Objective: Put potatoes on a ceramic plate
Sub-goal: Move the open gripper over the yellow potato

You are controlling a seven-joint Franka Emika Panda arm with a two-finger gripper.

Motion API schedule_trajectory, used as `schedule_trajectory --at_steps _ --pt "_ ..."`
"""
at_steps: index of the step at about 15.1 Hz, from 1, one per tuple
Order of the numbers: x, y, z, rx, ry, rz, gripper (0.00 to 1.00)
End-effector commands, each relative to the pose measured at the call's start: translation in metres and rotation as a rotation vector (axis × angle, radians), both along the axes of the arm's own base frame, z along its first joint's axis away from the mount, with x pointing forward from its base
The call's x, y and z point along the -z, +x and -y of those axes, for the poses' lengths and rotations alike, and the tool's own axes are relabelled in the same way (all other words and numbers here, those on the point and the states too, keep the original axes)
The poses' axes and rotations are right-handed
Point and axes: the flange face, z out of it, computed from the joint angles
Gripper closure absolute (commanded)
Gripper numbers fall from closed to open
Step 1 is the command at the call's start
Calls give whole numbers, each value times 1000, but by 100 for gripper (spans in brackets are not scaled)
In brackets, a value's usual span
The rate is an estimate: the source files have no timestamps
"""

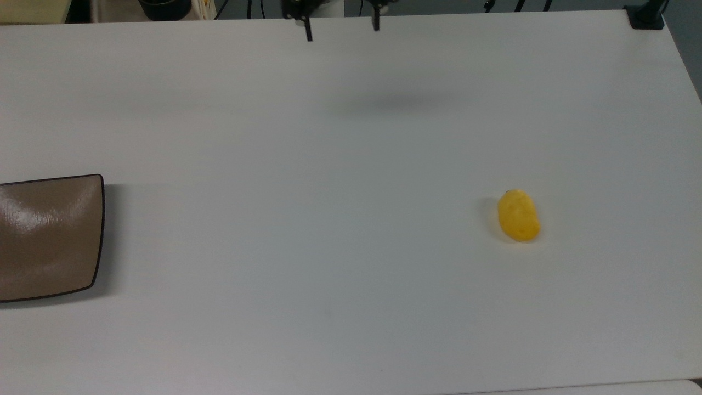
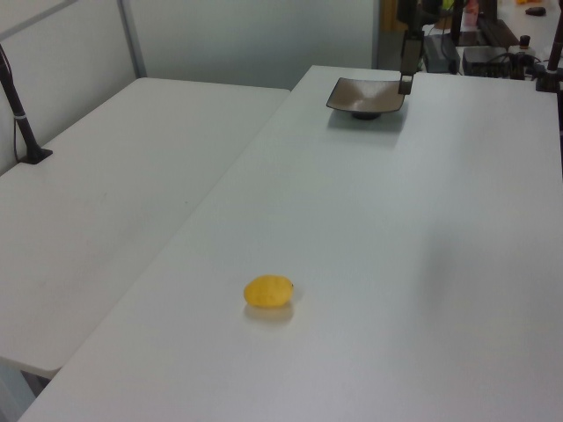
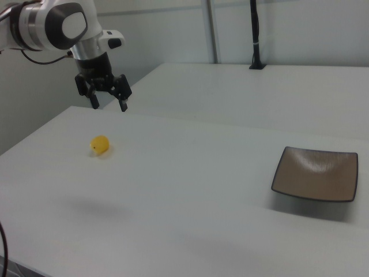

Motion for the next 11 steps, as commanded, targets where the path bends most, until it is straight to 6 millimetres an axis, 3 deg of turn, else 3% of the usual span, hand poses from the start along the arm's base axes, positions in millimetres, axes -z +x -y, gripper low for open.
schedule_trajectory --at_steps 1,4,6,11 --pt "5 28 -37 11 26 -23 0" --pt "8 44 -71 13 44 -27 0" --pt "14 53 -104 -20 48 -20 0" --pt "55 54 -179 -124 20 -22 0"
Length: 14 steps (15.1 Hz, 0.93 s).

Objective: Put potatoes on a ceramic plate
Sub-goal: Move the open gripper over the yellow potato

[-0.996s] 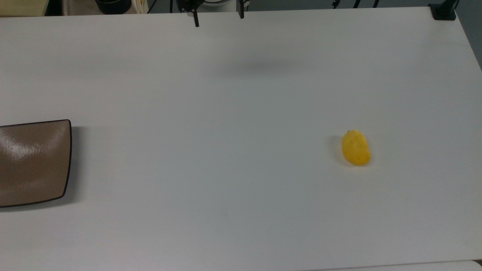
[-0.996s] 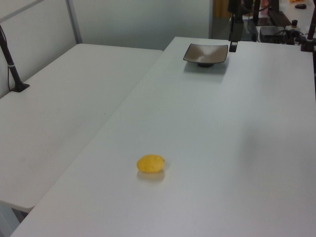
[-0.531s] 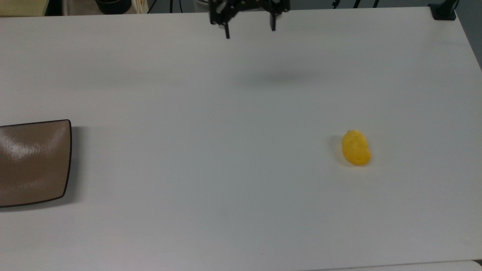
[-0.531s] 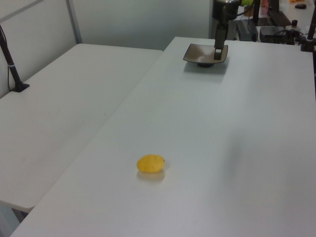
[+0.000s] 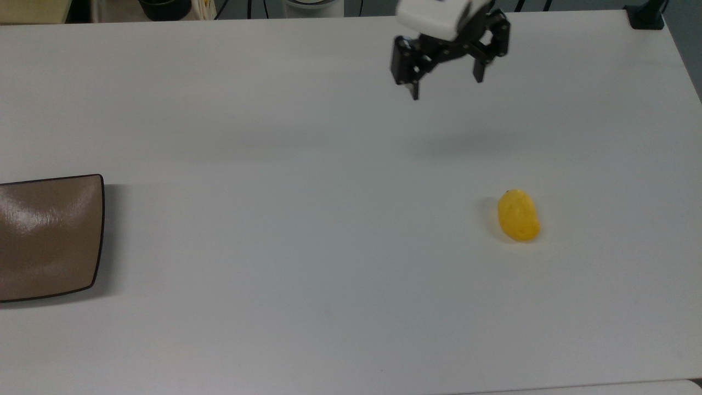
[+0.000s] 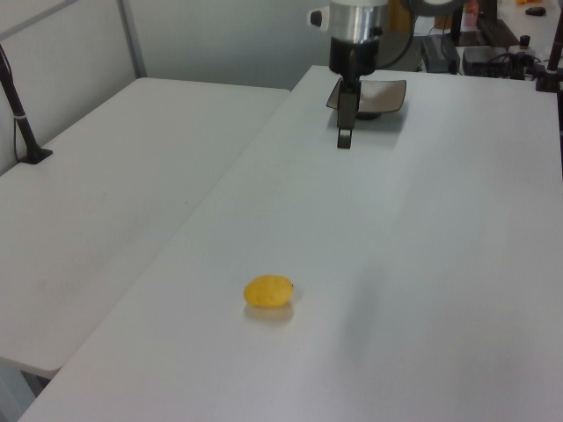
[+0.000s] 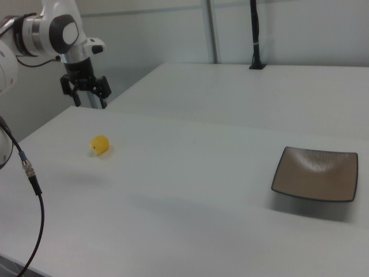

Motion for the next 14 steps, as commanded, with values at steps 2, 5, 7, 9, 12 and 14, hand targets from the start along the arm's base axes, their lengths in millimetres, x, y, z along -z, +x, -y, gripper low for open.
schedule_trajectory --at_steps 2,5,7,9,12,14 --pt "33 3 -60 -25 -14 16 0" --pt "59 2 -99 -47 -24 76 0" --pt "83 10 -111 -43 -12 105 0" --pt "106 12 -130 -50 -39 153 0" --pt "133 19 -139 -61 -32 173 0" --pt "155 27 -144 -70 -23 208 0"
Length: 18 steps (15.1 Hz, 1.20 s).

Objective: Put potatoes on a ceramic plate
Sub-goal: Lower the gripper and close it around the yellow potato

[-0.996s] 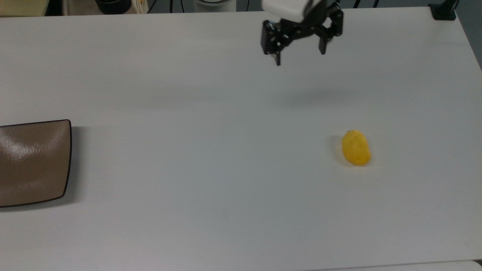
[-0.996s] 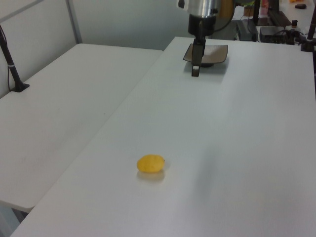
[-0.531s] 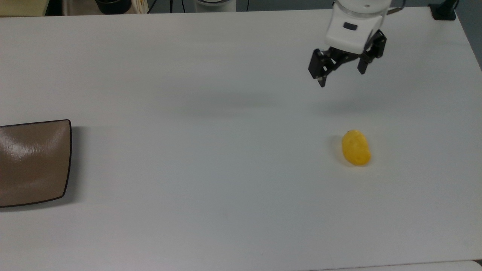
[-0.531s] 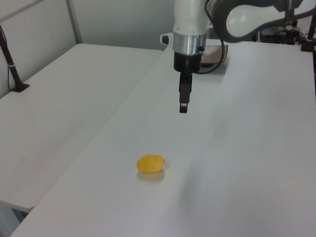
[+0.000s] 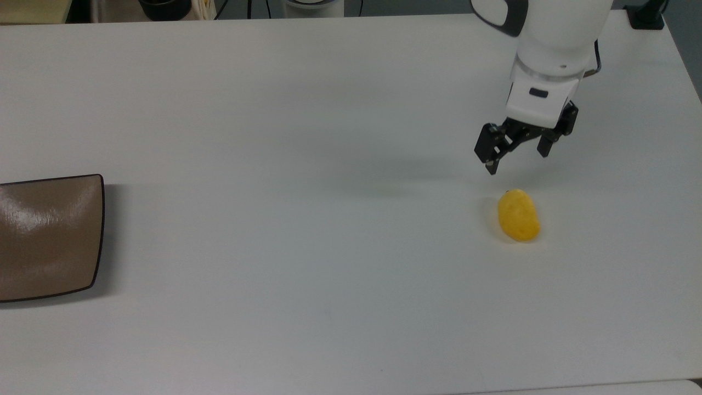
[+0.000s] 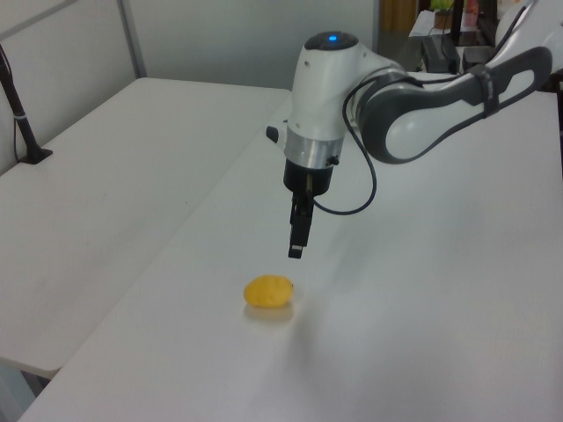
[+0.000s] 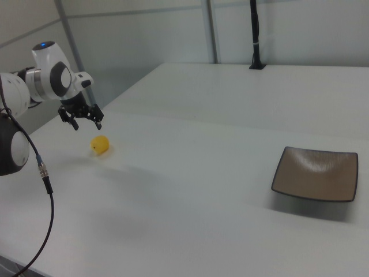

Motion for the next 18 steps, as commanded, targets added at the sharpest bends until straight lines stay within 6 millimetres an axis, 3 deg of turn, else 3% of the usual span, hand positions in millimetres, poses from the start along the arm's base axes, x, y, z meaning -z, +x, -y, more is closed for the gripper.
schedule_trajectory --at_steps 1,8,11,17,18 --pt "29 12 -16 -16 -6 90 0" --pt "73 15 -40 -52 55 175 0" --pt "100 15 -42 -73 -9 201 0" --pt "118 15 -40 -44 -42 223 0" --pt "118 15 -41 -44 -43 226 4"
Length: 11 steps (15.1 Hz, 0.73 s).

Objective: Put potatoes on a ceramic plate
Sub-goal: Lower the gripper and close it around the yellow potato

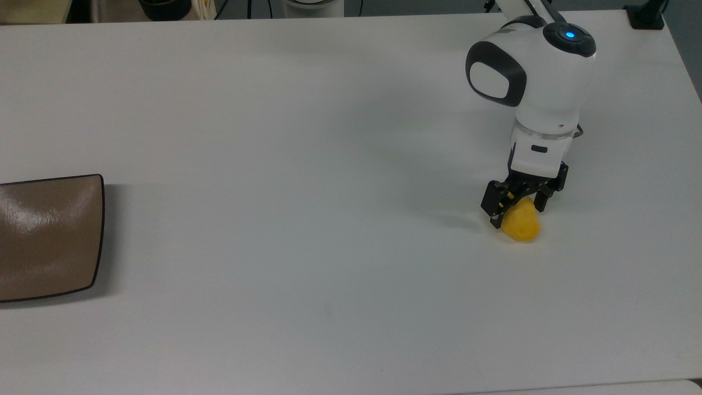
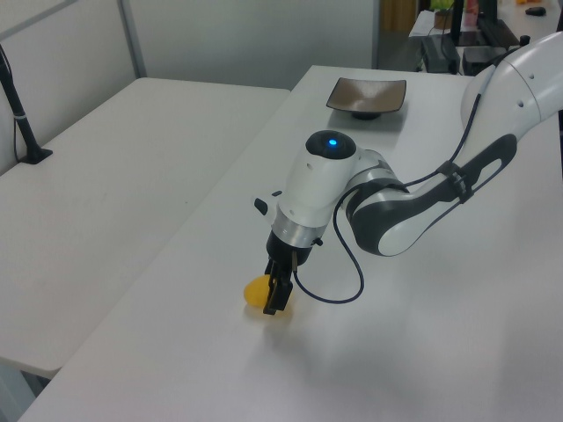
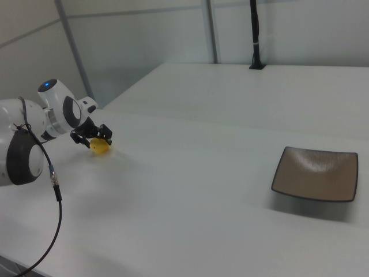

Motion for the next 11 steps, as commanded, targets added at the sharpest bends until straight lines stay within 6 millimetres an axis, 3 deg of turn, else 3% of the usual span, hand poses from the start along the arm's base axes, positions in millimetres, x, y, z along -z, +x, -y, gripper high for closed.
schedule_trajectory --at_steps 1,4,5,6,8,11 --pt "3 0 -6 20 -4 36 28" --pt "2 -1 -6 39 3 32 80" --pt "1 -2 -5 41 1 29 88" --pt "-1 -4 -5 41 -3 27 91" --pt "-25 -2 0 64 17 40 91" --pt "-83 -11 28 107 31 63 91"
